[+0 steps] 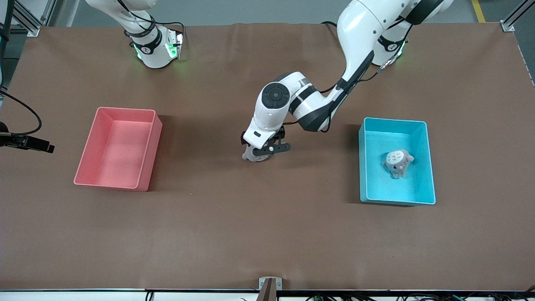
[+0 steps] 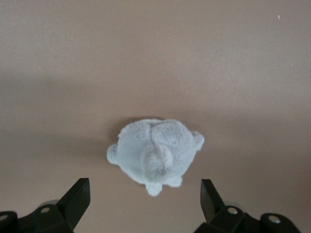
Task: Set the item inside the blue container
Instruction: 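Lower the left gripper onto the grey mouse and grasp it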
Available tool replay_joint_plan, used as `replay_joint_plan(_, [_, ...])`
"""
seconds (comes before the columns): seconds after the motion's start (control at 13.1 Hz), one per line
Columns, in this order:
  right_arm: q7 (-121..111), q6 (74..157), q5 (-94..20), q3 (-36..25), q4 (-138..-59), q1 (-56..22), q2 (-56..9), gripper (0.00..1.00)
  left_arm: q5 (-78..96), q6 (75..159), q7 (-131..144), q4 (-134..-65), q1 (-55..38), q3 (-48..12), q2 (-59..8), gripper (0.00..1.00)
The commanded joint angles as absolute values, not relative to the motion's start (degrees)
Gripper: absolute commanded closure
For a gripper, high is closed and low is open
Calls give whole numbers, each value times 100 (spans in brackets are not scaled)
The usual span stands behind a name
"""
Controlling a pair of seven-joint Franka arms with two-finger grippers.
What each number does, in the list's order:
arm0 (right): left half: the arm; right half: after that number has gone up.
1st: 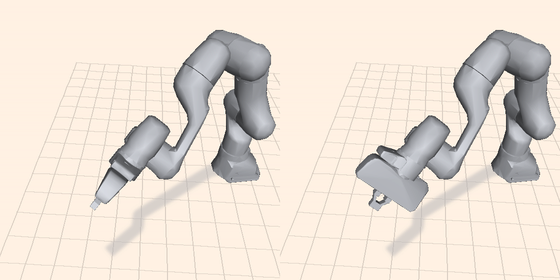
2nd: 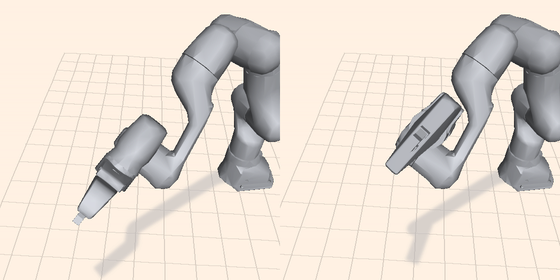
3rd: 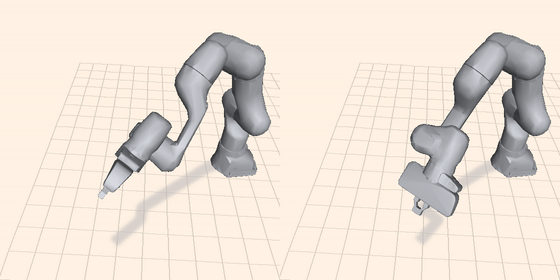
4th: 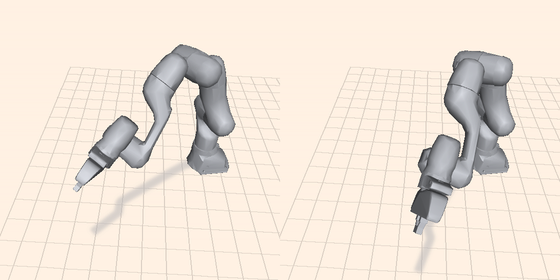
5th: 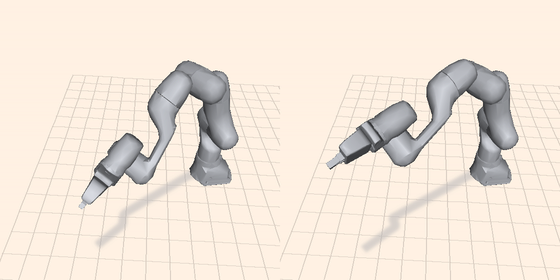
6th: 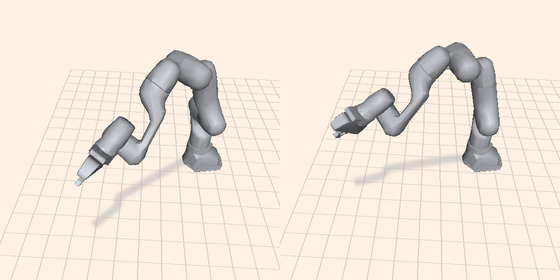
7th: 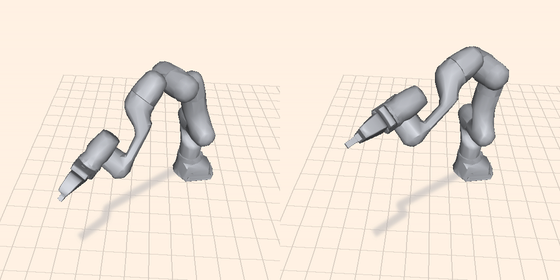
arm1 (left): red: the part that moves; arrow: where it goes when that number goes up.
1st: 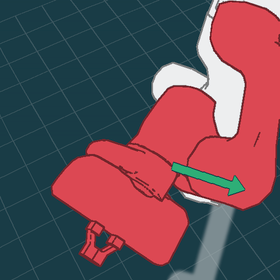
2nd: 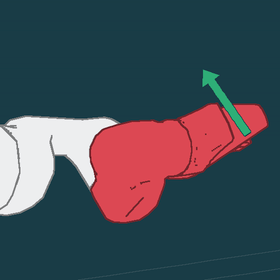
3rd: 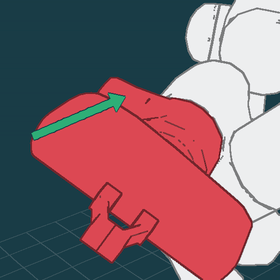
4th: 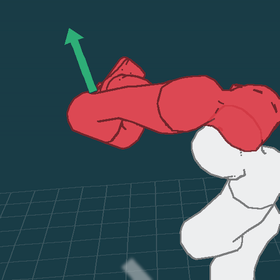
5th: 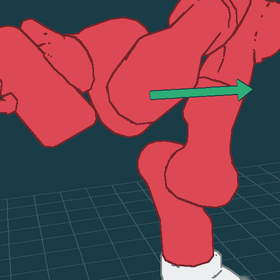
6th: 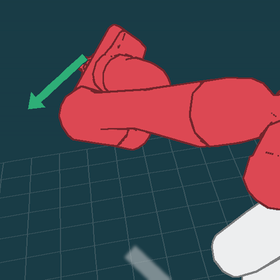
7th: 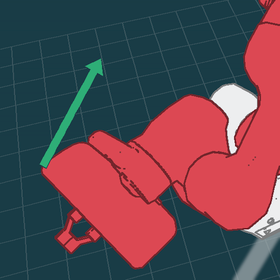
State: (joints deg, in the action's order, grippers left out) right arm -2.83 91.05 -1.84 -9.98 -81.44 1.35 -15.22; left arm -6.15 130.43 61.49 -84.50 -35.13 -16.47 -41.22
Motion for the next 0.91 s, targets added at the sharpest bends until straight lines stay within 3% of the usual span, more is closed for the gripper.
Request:
replay_joint_plan(0.0, [-316,8974,-229,-976,-8060,141,-1477,0,-765,13314,6267,-8297,-3876,-1310,-4332,0])
replay_joint_plan(0.84, [-88,8340,-220,-984,-8060,-150,-1494,0,-765,13667,6249,-8288,-3885,-1107,-4632,0])
